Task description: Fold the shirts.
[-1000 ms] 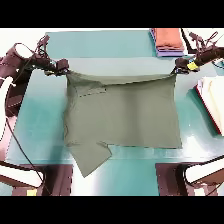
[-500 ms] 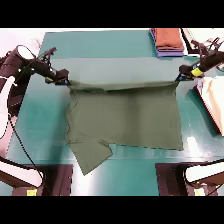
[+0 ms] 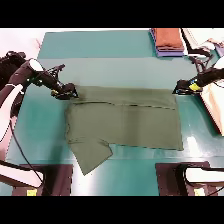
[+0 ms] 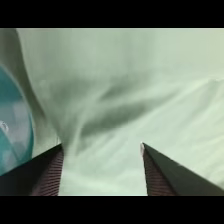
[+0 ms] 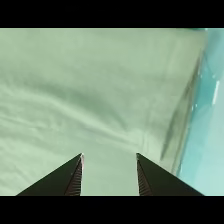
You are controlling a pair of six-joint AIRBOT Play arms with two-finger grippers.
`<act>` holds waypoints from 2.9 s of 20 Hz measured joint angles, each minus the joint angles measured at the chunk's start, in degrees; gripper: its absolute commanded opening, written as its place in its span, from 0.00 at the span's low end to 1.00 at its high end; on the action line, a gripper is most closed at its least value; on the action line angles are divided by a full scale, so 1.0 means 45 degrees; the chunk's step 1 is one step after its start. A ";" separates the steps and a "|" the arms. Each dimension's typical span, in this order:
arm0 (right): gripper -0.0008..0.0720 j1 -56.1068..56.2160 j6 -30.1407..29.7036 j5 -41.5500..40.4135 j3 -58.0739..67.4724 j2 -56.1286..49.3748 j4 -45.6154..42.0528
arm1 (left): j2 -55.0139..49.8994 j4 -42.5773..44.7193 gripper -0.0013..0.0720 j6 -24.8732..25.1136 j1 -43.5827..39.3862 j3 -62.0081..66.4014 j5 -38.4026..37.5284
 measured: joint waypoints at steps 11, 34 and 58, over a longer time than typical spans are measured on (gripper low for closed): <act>0.54 -0.0495 -0.0005 -0.0024 -0.2438 0.4294 0.0311 | 0.7854 0.1938 0.76 -0.1870 -0.0325 -0.8952 -0.0121; 0.63 -0.4775 -0.0889 0.1661 -0.7402 0.5459 -0.0369 | 0.9559 -0.2565 0.05 -0.0665 -0.1812 -1.2143 0.2701; 0.03 -0.2715 -0.1078 0.2482 -0.9024 0.6858 -0.0238 | 1.1992 -0.1350 0.04 -0.1156 -0.1821 -1.1079 -0.0092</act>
